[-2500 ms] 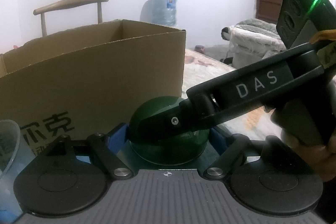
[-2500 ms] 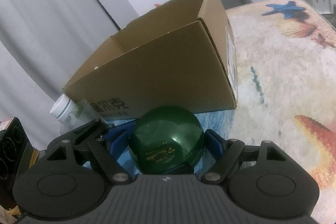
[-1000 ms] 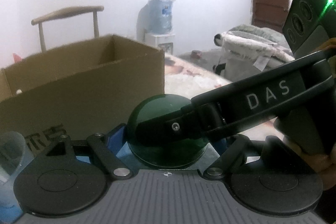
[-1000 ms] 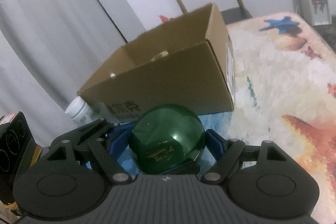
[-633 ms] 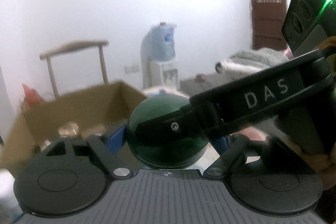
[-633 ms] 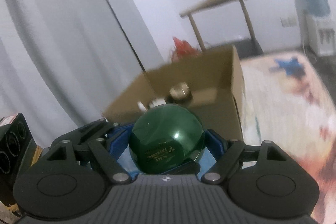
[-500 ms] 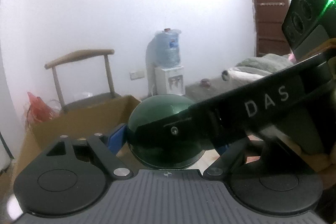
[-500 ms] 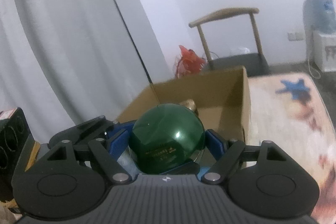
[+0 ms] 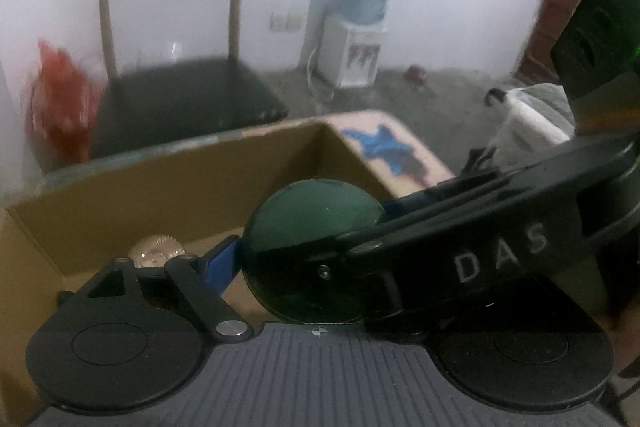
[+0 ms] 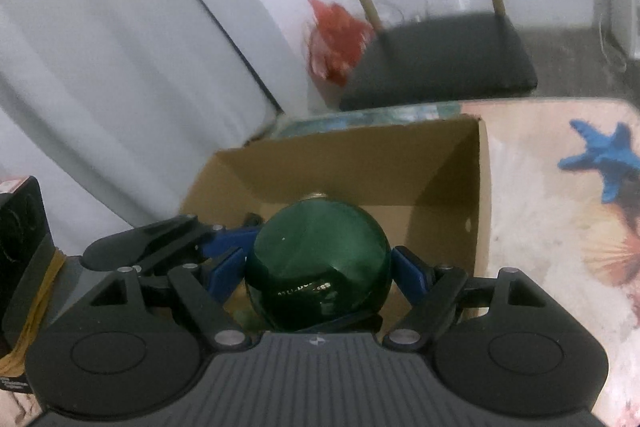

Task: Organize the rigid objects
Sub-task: 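Carry the green jar into the box and open the right gripper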

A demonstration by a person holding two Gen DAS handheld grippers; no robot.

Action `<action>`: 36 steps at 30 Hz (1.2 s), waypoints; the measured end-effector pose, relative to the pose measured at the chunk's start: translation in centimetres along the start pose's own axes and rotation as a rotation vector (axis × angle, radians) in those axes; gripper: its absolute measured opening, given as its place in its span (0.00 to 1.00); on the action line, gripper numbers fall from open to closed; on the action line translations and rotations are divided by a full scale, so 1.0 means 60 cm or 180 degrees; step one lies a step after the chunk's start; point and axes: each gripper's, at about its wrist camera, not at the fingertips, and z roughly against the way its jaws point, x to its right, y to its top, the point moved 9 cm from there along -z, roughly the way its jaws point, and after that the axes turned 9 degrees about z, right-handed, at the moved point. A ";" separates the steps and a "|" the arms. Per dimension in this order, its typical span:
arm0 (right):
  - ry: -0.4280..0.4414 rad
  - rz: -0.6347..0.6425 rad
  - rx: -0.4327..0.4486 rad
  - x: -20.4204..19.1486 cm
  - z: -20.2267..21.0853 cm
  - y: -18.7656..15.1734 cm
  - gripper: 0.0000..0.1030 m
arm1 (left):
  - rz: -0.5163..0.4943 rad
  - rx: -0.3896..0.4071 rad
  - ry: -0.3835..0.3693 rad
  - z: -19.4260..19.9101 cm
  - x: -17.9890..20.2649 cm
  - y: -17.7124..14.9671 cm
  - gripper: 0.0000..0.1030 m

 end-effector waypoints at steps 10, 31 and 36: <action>-0.0032 0.0004 -0.0253 0.024 -0.051 0.036 0.79 | 0.0350 -0.0189 -0.0032 -0.023 -0.047 0.006 0.81; -0.0282 0.0236 -0.0098 0.040 -0.039 0.046 0.78 | 0.0538 -0.0317 -0.0037 -0.034 -0.047 0.001 0.84; -0.0265 0.0217 0.0030 0.038 -0.017 0.049 0.77 | 0.0532 -0.0243 -0.0032 -0.017 -0.036 0.005 0.84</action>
